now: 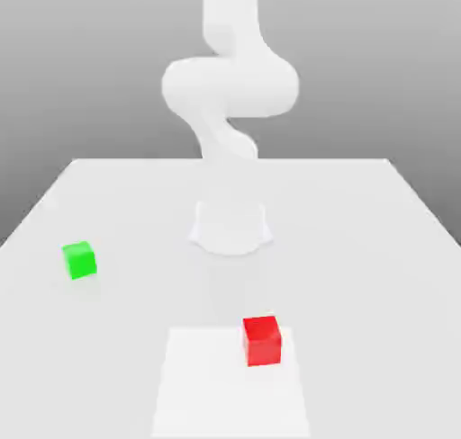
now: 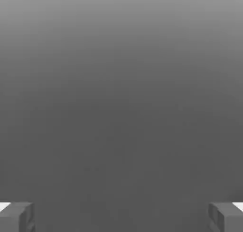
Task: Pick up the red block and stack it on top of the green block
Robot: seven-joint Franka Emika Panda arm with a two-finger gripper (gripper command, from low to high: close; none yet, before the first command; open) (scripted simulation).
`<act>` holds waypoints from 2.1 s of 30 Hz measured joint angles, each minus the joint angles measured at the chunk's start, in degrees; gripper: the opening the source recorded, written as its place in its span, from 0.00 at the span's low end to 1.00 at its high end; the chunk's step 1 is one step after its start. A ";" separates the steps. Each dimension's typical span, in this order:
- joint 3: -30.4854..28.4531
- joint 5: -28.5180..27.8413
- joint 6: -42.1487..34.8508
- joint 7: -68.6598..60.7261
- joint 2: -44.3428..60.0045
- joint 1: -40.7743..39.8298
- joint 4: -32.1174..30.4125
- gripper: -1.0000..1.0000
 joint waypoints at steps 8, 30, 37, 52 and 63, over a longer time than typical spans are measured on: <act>1.56 -0.21 10.81 -0.38 16.00 1.27 -11.99 0.50; 1.08 -2.37 38.22 0.48 53.16 4.93 -26.32 0.00; 2.02 -0.44 30.93 -0.92 44.65 4.54 -27.55 0.00; -14.66 -11.98 20.65 4.26 29.55 -22.88 -31.45 0.00; -28.49 -17.29 17.87 5.72 23.91 -44.58 -34.49 0.00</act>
